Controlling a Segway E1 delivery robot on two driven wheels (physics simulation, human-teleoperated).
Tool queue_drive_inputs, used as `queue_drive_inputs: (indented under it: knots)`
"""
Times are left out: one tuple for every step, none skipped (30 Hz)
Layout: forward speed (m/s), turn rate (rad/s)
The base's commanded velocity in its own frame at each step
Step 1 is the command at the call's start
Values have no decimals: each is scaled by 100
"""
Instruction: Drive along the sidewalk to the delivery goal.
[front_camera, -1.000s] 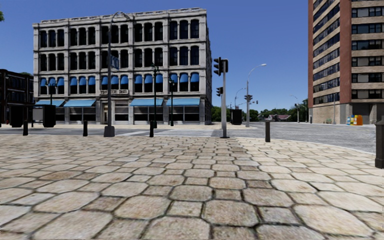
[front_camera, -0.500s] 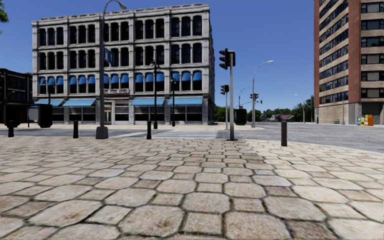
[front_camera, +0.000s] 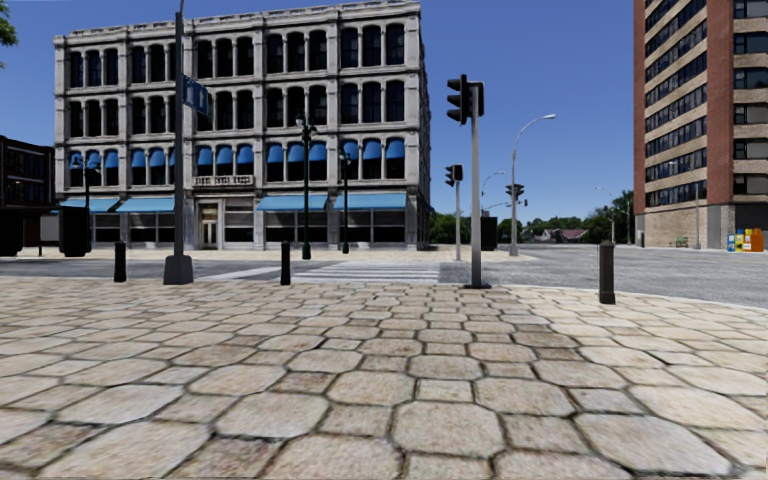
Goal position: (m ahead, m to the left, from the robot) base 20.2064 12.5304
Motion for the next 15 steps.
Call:
queue_drive_inputs:
  knots:
    - [200,0]
    - [200,3]
    - [200,15]
    - [200,15]
    - [200,22]
    - [200,24]
    - [200,0]
    - [200,0]
    - [200,0]
    - [200,0]
    - [200,0]
    - [200,0]
    - [200,0]
    - [200,0]
    - [200,0]
